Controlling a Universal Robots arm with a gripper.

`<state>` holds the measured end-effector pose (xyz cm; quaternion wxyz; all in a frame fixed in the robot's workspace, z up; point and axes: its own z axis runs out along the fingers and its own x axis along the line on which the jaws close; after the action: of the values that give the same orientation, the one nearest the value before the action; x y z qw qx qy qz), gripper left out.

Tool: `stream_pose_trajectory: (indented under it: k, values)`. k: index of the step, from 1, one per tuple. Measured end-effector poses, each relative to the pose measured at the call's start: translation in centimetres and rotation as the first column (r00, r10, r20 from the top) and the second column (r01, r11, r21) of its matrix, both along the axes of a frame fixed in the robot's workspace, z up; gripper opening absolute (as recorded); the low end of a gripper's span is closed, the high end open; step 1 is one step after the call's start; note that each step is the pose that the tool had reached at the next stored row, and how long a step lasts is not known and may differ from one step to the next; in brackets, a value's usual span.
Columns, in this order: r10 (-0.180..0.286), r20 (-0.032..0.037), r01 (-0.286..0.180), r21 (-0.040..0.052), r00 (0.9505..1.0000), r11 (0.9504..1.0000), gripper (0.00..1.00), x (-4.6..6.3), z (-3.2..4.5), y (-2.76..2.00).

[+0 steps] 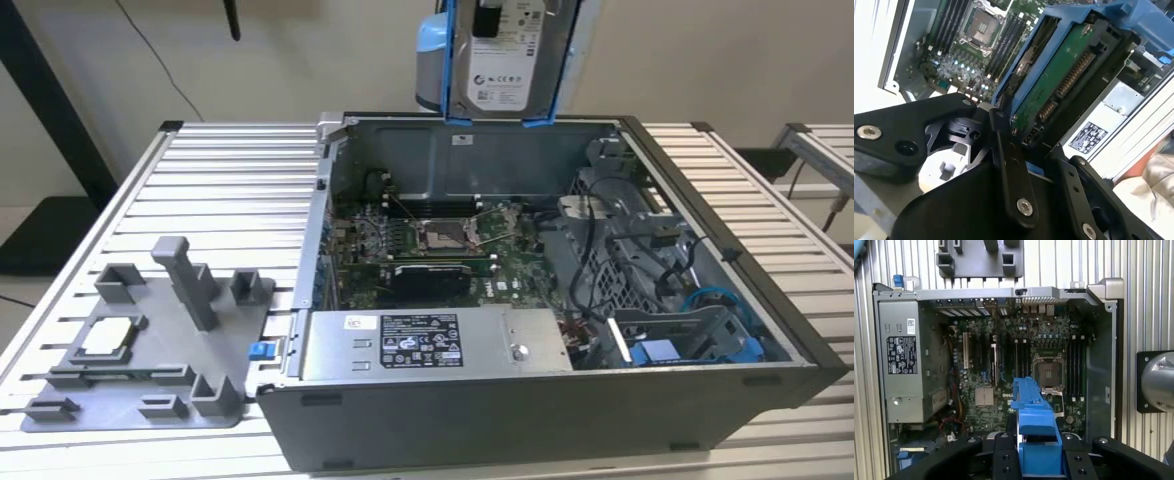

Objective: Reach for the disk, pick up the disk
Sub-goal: 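Pick up the disk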

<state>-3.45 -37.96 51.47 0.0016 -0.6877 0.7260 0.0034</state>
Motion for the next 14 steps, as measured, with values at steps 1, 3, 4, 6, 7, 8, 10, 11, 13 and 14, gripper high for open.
stream_pose_trajectory:
  k: [1, 3, 4, 6, 7, 8, 10, 11, 13, 14]
  values:
    - [0.000, 0.0000, 0.000, 0.0000, 1.0000, 1.0000, 0.00, 0.3, 0.00, 0.00]
    - [0.000, 0.0000, 0.000, 0.0001, 1.0000, 1.0000, 0.00, 0.8, 0.00, 0.00]
    - [0.000, -0.0001, 0.000, 0.0001, 1.0000, 1.0000, 0.00, 1.1, 0.00, 0.01]
    - [0.000, -0.0002, 0.000, 0.0000, 1.0000, 1.0000, 0.00, 1.6, 0.00, 0.01]
    - [0.000, -0.0002, 0.000, 0.0000, 1.0000, 1.0000, 0.00, 1.9, 0.00, 0.01]
    - [0.000, -0.0003, 0.000, 0.0000, 1.0000, 1.0000, 0.00, 2.2, 0.00, 0.01]
    - [0.000, -0.0003, 0.000, 0.0001, 1.0000, 1.0000, 0.00, 2.7, -0.01, 0.01]
    - [0.000, -0.0003, 0.000, 0.0000, 1.0000, 1.0000, 0.00, 3.0, 0.00, 0.01]
    - [0.000, -0.0004, 0.000, 0.0000, 1.0000, 1.0000, 0.00, 3.4, 0.00, 0.01]
    - [0.000, -0.0004, 0.000, 0.0000, 1.0000, 1.0000, 0.00, 3.7, 0.00, 0.01]
